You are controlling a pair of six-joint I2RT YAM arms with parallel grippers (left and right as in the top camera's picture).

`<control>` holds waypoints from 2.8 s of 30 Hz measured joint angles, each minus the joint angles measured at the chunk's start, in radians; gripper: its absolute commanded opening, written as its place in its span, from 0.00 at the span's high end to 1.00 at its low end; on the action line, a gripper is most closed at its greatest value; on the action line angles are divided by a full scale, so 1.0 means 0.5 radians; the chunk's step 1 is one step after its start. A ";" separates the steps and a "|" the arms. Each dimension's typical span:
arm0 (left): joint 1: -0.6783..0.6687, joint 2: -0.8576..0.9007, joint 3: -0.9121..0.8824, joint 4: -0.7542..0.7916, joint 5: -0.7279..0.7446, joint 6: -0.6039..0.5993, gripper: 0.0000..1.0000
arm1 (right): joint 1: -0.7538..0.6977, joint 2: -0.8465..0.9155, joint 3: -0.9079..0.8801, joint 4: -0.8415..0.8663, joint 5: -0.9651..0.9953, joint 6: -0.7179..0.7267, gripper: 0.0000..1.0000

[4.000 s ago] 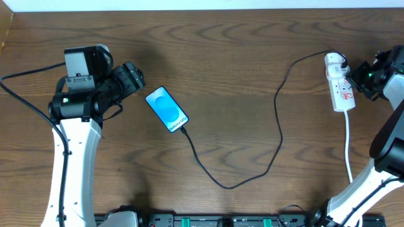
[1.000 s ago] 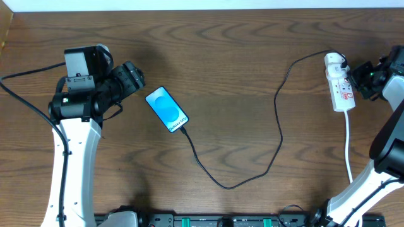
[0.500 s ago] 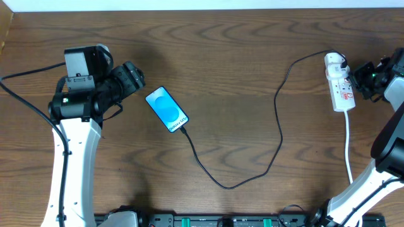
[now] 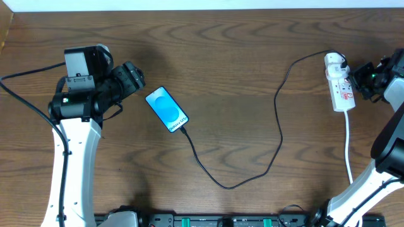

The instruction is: Plug charger to phone and switch on socket

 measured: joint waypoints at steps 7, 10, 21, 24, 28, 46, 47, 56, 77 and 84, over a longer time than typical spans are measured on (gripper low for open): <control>0.000 0.000 0.000 0.000 0.000 0.000 0.20 | 0.015 -0.013 -0.017 0.011 0.037 0.001 0.99; 0.000 0.000 0.000 0.000 0.000 -0.001 0.20 | 0.026 -0.016 -0.017 0.005 0.066 0.001 0.99; 0.000 0.000 0.000 0.000 0.000 -0.001 0.20 | 0.075 -0.039 -0.016 -0.029 0.197 0.002 0.99; 0.000 0.000 0.000 0.000 0.001 0.000 0.21 | 0.082 -0.044 -0.015 -0.045 0.216 0.004 0.99; 0.000 0.000 0.000 0.000 0.001 0.004 0.20 | 0.082 -0.047 -0.014 -0.050 0.218 0.020 0.99; 0.000 0.000 0.000 0.006 0.000 0.005 0.19 | -0.146 0.047 -0.100 0.259 -0.466 0.080 0.99; 0.000 0.000 0.000 0.011 0.000 0.005 0.20 | -0.147 0.050 -0.101 0.263 -0.475 0.080 0.99; 0.000 0.000 0.000 0.023 0.001 0.005 0.19 | -0.159 0.060 -0.101 0.262 -0.519 0.082 0.99; 0.000 0.000 0.000 0.024 0.000 0.005 0.20 | 0.002 -0.022 -0.011 -0.056 -0.034 -0.043 0.99; 0.000 0.000 0.000 0.024 0.001 0.005 0.19 | 0.364 -0.034 -0.081 -0.185 -0.157 0.024 0.99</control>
